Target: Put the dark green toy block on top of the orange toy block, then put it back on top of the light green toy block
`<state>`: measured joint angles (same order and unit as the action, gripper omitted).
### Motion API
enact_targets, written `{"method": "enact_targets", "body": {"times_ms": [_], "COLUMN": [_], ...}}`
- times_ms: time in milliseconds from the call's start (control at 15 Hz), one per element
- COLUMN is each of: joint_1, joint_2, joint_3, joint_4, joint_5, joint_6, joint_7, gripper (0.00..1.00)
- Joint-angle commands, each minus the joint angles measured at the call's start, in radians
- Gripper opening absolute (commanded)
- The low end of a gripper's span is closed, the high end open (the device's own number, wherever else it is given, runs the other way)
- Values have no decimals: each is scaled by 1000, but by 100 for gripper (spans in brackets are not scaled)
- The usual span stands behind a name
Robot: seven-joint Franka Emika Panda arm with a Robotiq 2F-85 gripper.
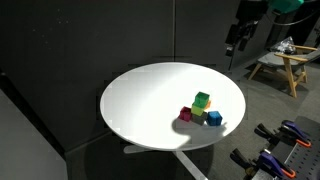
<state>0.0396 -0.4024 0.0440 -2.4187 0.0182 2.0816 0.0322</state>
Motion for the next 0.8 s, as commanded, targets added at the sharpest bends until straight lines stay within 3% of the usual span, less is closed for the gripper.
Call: {"method": "enact_targets", "body": {"times_ms": [0, 733], "joint_1": [17, 42], "joint_2": [114, 381], "joint_3": [18, 60], "joint_4": [86, 157], "joint_5": [15, -31], "joint_6": [16, 157], "joint_7": [13, 90], "gripper": [100, 100]}}
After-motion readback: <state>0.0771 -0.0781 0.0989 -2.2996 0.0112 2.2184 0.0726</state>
